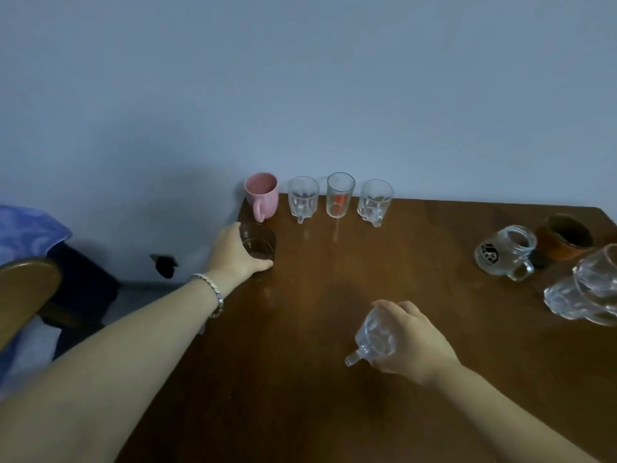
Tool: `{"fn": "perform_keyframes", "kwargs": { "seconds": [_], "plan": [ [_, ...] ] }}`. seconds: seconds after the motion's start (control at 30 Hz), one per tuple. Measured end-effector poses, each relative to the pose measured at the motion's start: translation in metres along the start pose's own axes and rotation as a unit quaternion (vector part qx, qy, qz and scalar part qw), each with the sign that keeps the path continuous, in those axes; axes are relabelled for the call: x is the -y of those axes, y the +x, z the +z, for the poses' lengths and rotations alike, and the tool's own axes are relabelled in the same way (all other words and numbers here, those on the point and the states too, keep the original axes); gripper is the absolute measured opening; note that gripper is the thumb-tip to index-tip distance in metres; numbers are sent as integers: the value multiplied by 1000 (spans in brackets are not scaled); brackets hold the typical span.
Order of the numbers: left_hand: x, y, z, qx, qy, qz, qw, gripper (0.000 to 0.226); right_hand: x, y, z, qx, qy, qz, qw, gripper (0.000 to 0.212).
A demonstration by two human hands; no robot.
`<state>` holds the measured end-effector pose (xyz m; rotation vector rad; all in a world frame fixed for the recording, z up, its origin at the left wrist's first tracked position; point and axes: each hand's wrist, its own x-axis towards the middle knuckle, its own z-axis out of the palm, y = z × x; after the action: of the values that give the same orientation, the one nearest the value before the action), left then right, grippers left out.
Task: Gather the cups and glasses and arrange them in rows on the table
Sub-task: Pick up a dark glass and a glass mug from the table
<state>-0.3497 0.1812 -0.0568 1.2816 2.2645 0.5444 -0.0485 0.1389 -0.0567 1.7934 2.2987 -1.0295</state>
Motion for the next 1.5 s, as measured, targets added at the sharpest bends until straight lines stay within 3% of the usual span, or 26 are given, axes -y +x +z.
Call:
{"fn": "perform_keyframes", "kwargs": {
  "seconds": [0.27,0.47,0.6,0.73,0.87,1.0,1.17,1.27,1.33,1.5],
  "plan": [
    [4,55,4,38,26,38,998,90,51,97,-5,17,-47,-1,999,101],
    [13,67,7,61,32,55,996,100,107,188,-16,59,-72,-26,995,95],
    [13,70,7,67,31,57,996,100,125,215,-11,76,-135,-51,987,94],
    [14,70,7,72,39,55,995,101,122,224,-4,71,-116,-90,987,95],
    [14,70,6,79,40,54,995,102,109,198,-2,43,-117,-107,986,98],
    [12,62,3,97,115,60,987,103,76,151,-1,31,-161,-107,981,85],
    [-19,3,17,30,238,166,956,75,12,89,-5,170,-128,21,977,48],
    [-53,-42,38,156,234,175,943,44,-28,45,-13,196,-130,61,970,44],
    [-80,-73,59,254,250,159,921,34,-59,13,-22,191,-127,78,970,45],
    [-146,-154,123,321,237,185,898,31,-144,-72,-53,153,-69,101,981,45]
  ]
}}
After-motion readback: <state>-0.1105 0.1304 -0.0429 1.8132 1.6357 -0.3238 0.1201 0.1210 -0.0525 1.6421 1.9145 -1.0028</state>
